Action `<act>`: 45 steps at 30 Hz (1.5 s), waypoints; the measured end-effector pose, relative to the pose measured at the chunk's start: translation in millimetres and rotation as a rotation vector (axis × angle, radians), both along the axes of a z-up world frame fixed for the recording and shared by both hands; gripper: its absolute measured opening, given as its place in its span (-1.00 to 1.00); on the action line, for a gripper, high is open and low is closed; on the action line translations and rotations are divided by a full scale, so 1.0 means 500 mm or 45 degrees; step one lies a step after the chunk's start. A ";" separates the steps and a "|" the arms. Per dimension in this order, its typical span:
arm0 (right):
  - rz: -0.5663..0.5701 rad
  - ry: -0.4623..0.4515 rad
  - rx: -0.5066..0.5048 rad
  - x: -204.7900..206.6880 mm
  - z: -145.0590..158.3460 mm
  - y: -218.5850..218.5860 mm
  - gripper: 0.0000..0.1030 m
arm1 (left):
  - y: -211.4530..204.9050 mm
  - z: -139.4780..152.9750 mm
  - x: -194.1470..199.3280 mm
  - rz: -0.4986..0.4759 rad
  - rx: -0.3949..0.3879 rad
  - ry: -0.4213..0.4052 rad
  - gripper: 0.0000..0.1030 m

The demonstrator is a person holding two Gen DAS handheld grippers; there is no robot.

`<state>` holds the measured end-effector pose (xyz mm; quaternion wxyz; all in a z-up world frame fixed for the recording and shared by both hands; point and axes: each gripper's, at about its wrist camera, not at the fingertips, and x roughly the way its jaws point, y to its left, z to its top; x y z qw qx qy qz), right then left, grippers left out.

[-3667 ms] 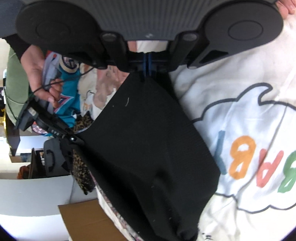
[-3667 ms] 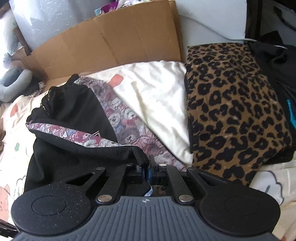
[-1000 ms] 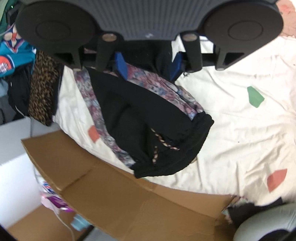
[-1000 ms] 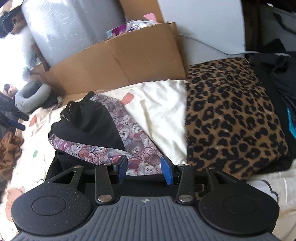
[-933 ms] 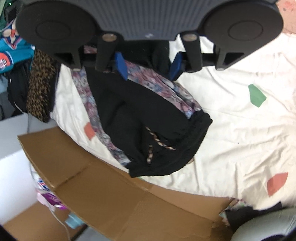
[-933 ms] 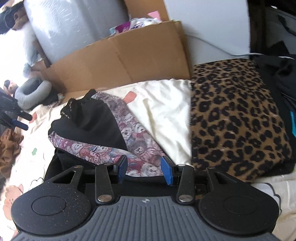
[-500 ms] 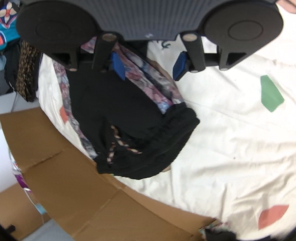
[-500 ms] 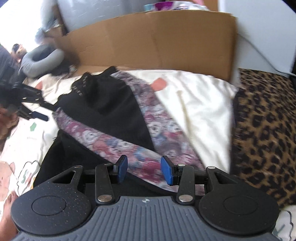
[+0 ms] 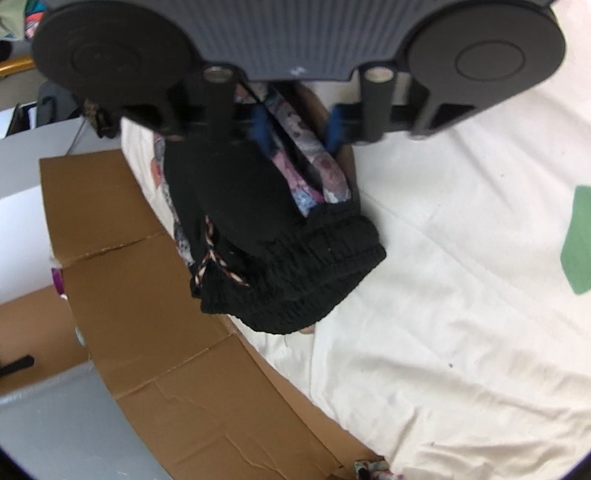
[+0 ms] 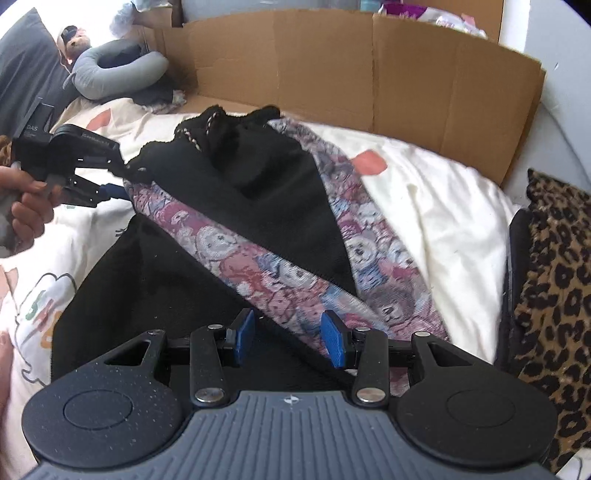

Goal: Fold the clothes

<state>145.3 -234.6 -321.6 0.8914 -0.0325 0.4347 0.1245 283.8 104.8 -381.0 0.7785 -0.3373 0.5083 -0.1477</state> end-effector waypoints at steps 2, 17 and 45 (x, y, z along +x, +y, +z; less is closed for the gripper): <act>0.003 0.009 0.002 0.001 -0.005 -0.002 -0.07 | -0.002 0.008 0.001 -0.018 0.005 -0.021 -0.62; 0.050 0.004 -0.052 -0.033 -0.018 -0.026 -0.07 | -0.050 0.121 0.045 -0.077 0.069 -0.180 -0.80; -0.019 0.041 -0.170 -0.116 -0.042 -0.112 -0.09 | -0.240 0.167 0.221 -0.158 0.244 -0.176 -0.83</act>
